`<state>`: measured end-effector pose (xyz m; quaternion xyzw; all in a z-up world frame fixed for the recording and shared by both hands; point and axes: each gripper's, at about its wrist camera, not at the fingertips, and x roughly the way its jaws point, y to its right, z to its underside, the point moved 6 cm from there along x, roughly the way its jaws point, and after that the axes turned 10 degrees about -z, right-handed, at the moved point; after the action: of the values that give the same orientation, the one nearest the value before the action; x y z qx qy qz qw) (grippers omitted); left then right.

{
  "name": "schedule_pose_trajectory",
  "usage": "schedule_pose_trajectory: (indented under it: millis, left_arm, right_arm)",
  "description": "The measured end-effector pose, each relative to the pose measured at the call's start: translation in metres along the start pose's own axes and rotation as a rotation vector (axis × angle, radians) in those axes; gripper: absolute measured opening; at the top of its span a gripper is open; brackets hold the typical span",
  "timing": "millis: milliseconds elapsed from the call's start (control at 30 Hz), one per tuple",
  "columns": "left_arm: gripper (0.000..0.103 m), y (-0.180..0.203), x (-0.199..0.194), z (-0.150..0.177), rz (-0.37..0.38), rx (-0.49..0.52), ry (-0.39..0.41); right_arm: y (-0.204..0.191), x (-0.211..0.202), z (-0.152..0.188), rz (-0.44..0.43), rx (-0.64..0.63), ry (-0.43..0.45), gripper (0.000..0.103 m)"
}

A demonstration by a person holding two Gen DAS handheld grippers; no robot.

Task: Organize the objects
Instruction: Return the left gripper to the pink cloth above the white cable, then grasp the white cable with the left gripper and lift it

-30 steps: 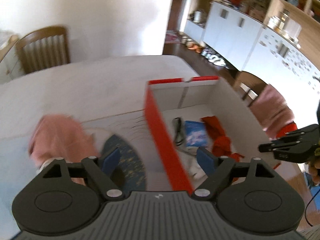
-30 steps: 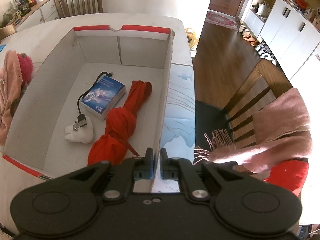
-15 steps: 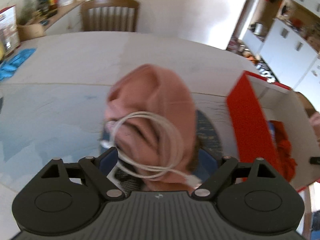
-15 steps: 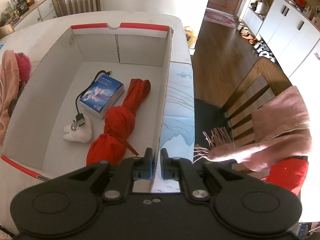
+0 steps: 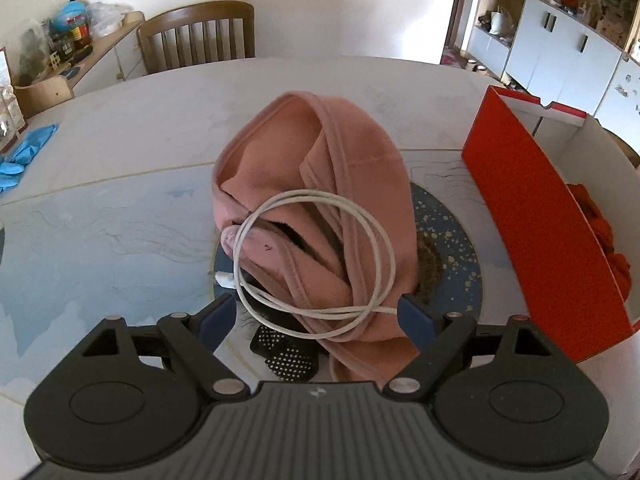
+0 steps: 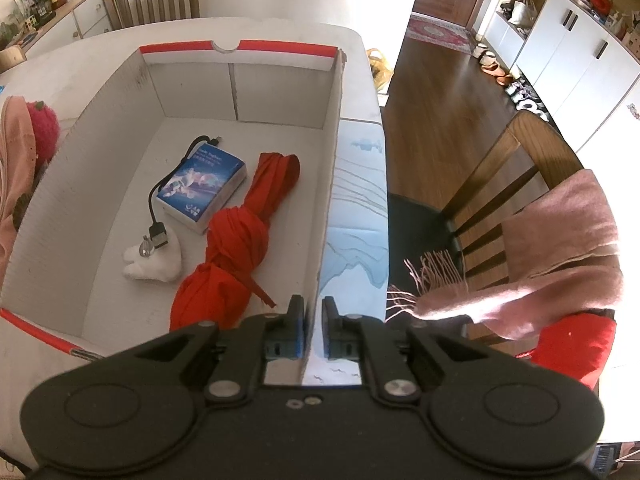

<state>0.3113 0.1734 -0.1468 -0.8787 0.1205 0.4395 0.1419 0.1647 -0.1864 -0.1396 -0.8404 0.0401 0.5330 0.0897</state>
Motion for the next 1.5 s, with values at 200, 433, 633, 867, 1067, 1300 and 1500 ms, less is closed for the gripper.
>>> schedule_pose_trajectory:
  millis: [200,433,633,867,1067,1300,1500]
  left_arm:
    - [0.087,0.001,0.004,0.004,0.009,0.037,0.001]
    - [0.056,0.021,0.015,0.012,0.003,0.194,0.002]
    - [0.04,0.031,0.019,0.01,-0.005,0.315,0.044]
    - [0.033,0.047,0.025,0.008,0.01,0.41,0.056]
    - [0.022,0.048,0.028,0.006,0.015,0.401,0.049]
    - [0.012,0.044,0.017,0.003,0.03,0.369,0.066]
    - [0.009,0.027,0.001,-0.006,0.08,0.251,0.043]
  right_arm:
    - [0.0,0.001,0.0,0.005,0.002,-0.004,0.008]
    - [-0.002,0.003,0.0,0.009,0.001,-0.011,0.008]
    - [-0.002,0.003,0.001,0.012,-0.002,-0.013,0.008]
    - [-0.002,0.004,0.001,0.017,-0.001,-0.018,0.008]
    - [-0.003,0.004,0.001,0.017,-0.001,-0.019,0.008]
    - [-0.003,0.005,0.002,0.006,-0.004,-0.016,0.005]
    - [-0.002,0.005,0.002,-0.006,-0.004,-0.012,0.004]
